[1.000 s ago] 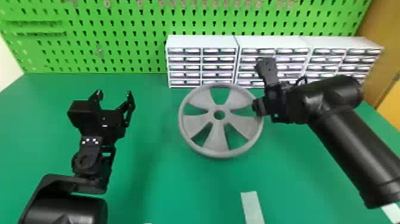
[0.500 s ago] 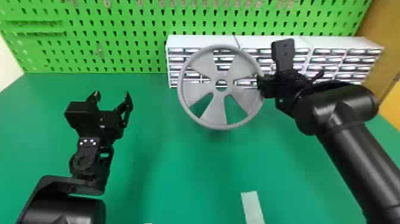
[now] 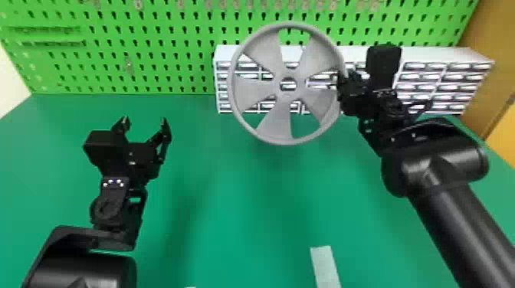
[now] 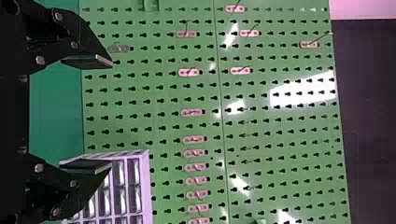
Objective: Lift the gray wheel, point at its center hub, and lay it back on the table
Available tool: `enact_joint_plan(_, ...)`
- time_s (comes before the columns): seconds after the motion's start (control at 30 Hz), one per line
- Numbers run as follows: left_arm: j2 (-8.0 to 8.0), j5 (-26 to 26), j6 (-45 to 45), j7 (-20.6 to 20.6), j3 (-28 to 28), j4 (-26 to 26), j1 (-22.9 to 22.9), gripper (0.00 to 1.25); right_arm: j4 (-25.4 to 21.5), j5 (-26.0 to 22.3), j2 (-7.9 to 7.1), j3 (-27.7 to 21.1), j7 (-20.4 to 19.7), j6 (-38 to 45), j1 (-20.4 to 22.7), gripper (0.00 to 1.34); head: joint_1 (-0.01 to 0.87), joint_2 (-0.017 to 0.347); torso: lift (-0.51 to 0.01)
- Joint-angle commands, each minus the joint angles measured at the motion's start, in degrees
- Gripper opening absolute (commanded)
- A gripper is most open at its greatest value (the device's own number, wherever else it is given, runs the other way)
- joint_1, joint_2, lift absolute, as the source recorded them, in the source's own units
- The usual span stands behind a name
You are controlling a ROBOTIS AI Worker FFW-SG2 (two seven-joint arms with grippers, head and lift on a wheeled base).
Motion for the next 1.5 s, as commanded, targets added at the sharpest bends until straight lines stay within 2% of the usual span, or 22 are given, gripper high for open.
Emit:
enact_joint_plan(0.0, 0.0, 0.15, 0.0, 0.11, -0.11, 0.0, -0.02, 0.76, 1.86, 1.79, 0.61, 0.18, -0.07, -8.54, 1.05, 0.15, 0.692, 0.048, -0.096)
enact_joint_plan(0.3, 0.0, 0.59, 0.0, 0.2, -0.11, 0.0, 0.07, 0.76, 7.22, 3.46, 2.02, 1.68, -0.42, -22.6, 2.19, 0.11, 0.692, 0.048, -0.096)
enact_joint_plan(0.47, -0.09, 0.68, -0.09, 0.29, -0.2, 0.0, 0.16, 0.76, 9.07, 4.95, 2.63, 3.08, -3.76, -29.11, 2.98, 0.11, 0.692, 0.048, -0.096)
enact_joint_plan(0.83, -0.17, 0.85, -0.18, 0.47, -0.2, 0.0, 0.25, 0.76, 13.38, 8.47, 4.22, 3.96, -8.06, -39.83, 3.6, 0.11, 0.692, 0.048, -0.096)
enact_joint_plan(1.47, -1.84, 0.5, -0.44, 0.64, -1.26, 0.79, -0.89, 0.76, 13.64, 10.67, 4.22, 4.67, -11.49, -45.54, 5.79, 0.11, 0.692, 0.048, -0.096)
